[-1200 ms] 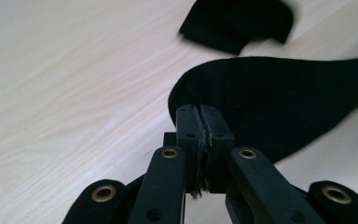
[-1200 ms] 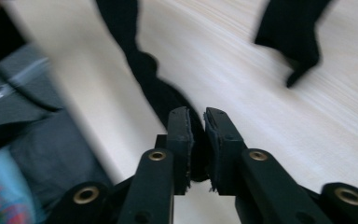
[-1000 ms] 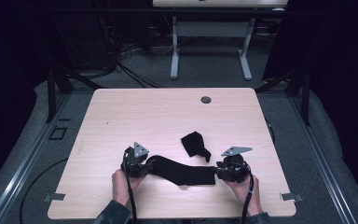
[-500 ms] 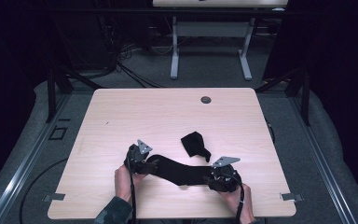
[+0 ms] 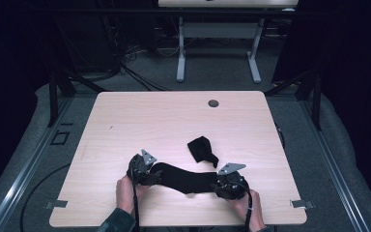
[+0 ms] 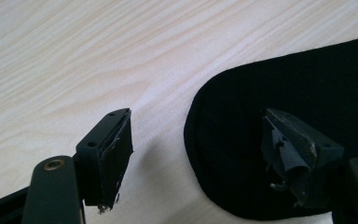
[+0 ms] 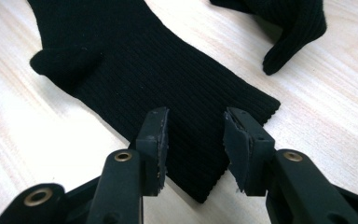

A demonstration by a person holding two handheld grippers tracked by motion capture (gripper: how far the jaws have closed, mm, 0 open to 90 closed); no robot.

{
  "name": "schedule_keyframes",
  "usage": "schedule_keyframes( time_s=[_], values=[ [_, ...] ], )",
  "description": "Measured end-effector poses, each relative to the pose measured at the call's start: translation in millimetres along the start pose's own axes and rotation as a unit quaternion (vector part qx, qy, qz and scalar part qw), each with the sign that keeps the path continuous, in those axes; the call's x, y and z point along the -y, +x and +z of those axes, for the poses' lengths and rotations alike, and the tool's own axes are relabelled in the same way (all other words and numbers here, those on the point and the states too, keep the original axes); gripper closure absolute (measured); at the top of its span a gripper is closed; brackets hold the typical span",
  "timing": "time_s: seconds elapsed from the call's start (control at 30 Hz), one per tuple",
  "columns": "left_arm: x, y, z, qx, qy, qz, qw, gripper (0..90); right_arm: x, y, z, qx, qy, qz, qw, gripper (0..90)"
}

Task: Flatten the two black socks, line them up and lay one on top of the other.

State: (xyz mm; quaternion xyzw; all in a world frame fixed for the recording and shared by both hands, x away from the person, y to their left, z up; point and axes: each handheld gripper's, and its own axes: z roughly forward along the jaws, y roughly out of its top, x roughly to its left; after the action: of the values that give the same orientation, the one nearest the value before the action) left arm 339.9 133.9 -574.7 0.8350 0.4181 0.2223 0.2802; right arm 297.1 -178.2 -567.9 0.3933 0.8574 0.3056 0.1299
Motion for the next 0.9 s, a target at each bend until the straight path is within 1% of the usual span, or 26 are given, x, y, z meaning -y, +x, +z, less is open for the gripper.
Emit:
schedule_keyframes(
  time_s=[0.03,0.07,0.13,0.23,0.27,0.3,0.33,0.43,0.5,0.57,0.6,0.63,0.67,0.7,0.73,0.77,0.8,0.83,0.87,0.9],
  values=[
    [1.5,-1.0,-1.0,-0.002,-0.002,0.001,1.0000,25.5,0.4,-0.2,-0.3,-0.004,-0.001,0.001,1.0000,59.7],
    [2.6,-1.5,-2.7,0.001,0.001,0.000,1.0000,25.5,0.8,-0.4,-0.7,-0.004,-0.001,0.001,1.0000,59.7],
    [5.5,-3.9,-5.7,0.000,0.001,0.001,1.0000,25.5,1.2,-0.1,-1.5,-0.008,0.002,-0.002,1.0000,59.7],
    [9.0,-5.4,-9.4,0.005,0.003,0.001,1.0000,25.5,1.8,0.0,-2.1,-0.011,0.003,-0.004,0.9999,59.7],
    [10.9,-6.3,-10.5,0.005,0.001,-0.003,1.0000,25.5,1.8,-0.2,-2.3,-0.013,0.004,-0.004,0.9999,59.7],
    [12.5,-6.4,-12.2,0.007,0.003,-0.003,1.0000,25.5,2.1,0.0,-2.8,-0.010,0.006,-0.006,0.9999,59.7],
    [15.4,-7.8,-13.6,0.007,-0.002,-0.007,0.9999,25.5,2.8,0.2,-3.0,-0.013,0.004,-0.008,0.9999,59.7],
    [20.7,-10.9,-17.7,0.007,-0.006,-0.013,0.9999,25.5,5.0,0.9,-4.1,-0.017,0.000,-0.005,0.9998,59.6],
    [24.7,-13.6,-21.1,0.009,-0.008,-0.014,0.9998,25.5,6.7,1.4,-5.9,-0.019,0.003,-0.011,0.9998,59.6],
    [29.4,-17.7,-25.6,0.015,-0.009,-0.018,0.9997,25.4,9.2,2.5,-8.1,-0.022,0.003,-0.011,0.9997,59.6],
    [31.3,-19.5,-27.1,0.015,-0.011,-0.015,0.9997,25.3,10.1,2.5,-9.7,-0.023,0.007,-0.013,0.9996,59.1],
    [32.0,-20.7,-28.8,0.017,-0.008,-0.015,0.9997,24.4,10.9,2.1,-10.0,-0.027,0.004,-0.012,0.9995,57.5],
    [32.5,-21.2,-29.9,0.015,-0.011,-0.018,0.9997,22.6,11.0,1.4,-11.1,-0.032,0.005,-0.013,0.9994,55.5],
    [31.7,-19.5,-33.6,0.017,-0.013,-0.023,0.9995,20.6,10.9,1.0,-12.4,-0.033,-0.003,-0.007,0.9994,52.4],
    [30.0,-16.9,-38.0,0.014,-0.026,-0.030,0.9991,18.7,10.1,0.1,-15.4,-0.033,-0.002,-0.004,0.9994,50.8],
    [27.0,-14.5,-42.9,0.013,-0.038,-0.040,0.9984,17.6,9.3,0.5,-17.7,-0.029,-0.017,0.003,0.9994,50.2],
    [22.9,-11.6,-47.2,0.011,-0.045,-0.042,0.9980,16.5,7.9,0.5,-20.8,-0.026,-0.026,0.005,0.9993,48.9],
    [18.0,-9.9,-49.4,0.008,-0.050,-0.046,0.9977,16.0,5.6,0.9,-22.5,-0.024,-0.028,0.006,0.9993,47.5],
    [13.4,-8.1,-49.9,0.005,-0.049,-0.040,0.9980,15.5,3.0,2.0,-22.9,-0.021,-0.027,0.005,0.9994,46.6],
    [9.4,-7.2,-47.0,0.004,-0.045,-0.036,0.9983,15.5,0.8,3.1,-21.2,-0.019,-0.029,0.006,0.9994,45.2]
  ],
)
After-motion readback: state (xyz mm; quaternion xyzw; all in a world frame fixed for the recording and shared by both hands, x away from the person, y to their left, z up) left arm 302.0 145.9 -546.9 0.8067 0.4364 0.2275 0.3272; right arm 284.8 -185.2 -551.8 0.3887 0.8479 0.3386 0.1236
